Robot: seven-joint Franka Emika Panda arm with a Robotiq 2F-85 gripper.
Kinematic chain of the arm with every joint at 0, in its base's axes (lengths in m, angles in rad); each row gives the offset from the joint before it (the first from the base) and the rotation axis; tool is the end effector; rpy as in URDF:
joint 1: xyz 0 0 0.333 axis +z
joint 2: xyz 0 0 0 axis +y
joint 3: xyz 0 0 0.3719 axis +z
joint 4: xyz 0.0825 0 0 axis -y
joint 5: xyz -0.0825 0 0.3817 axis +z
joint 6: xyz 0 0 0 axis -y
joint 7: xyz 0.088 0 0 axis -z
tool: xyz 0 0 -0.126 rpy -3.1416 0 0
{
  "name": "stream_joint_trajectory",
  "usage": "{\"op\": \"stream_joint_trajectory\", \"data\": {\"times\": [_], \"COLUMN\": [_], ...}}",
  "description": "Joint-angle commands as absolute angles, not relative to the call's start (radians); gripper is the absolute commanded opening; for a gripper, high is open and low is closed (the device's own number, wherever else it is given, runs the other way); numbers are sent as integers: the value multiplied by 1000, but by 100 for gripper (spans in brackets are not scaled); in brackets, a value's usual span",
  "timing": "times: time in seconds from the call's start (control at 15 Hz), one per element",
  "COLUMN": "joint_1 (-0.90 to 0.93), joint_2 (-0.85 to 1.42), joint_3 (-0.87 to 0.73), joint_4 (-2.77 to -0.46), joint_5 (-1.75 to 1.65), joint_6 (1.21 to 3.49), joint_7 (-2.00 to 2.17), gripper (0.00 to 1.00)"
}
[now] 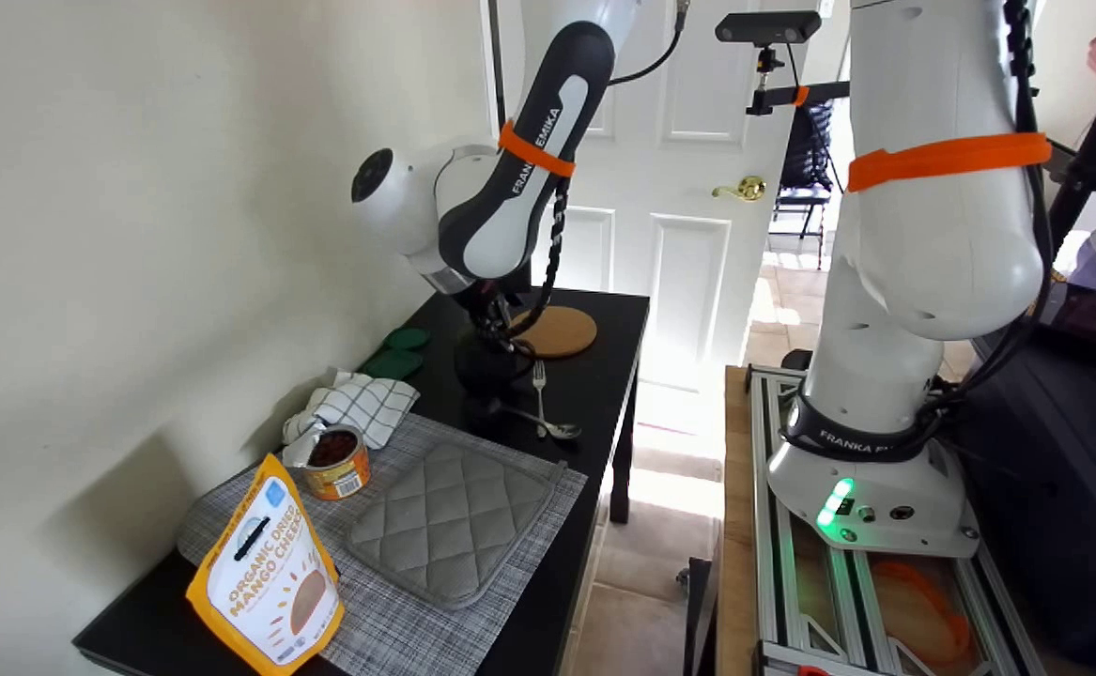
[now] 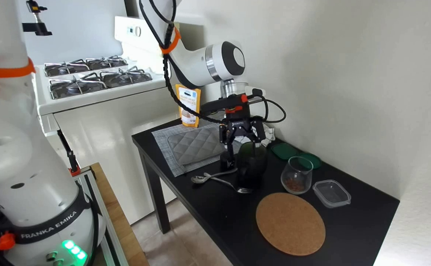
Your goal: Pour the contents of the black cup into the glass cup
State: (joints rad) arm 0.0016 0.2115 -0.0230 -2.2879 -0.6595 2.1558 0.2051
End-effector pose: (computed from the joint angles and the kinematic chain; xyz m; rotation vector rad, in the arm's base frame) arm 0.5025 -0.0453 0.2821 2.5864 0.3141 -0.3801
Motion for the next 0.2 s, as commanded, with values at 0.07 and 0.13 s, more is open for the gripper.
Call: {"op": "stream_joint_trajectory", "data": {"times": [0.07, 0.13], "joint_1": [-3, 6], "joint_2": [-22, 95], "joint_3": [-6, -17], "joint_4": [-2420, -2328], "joint_5": [-579, -622], "joint_6": [2251, 2186], "joint_7": [67, 142], "gripper": [100, 100]}}
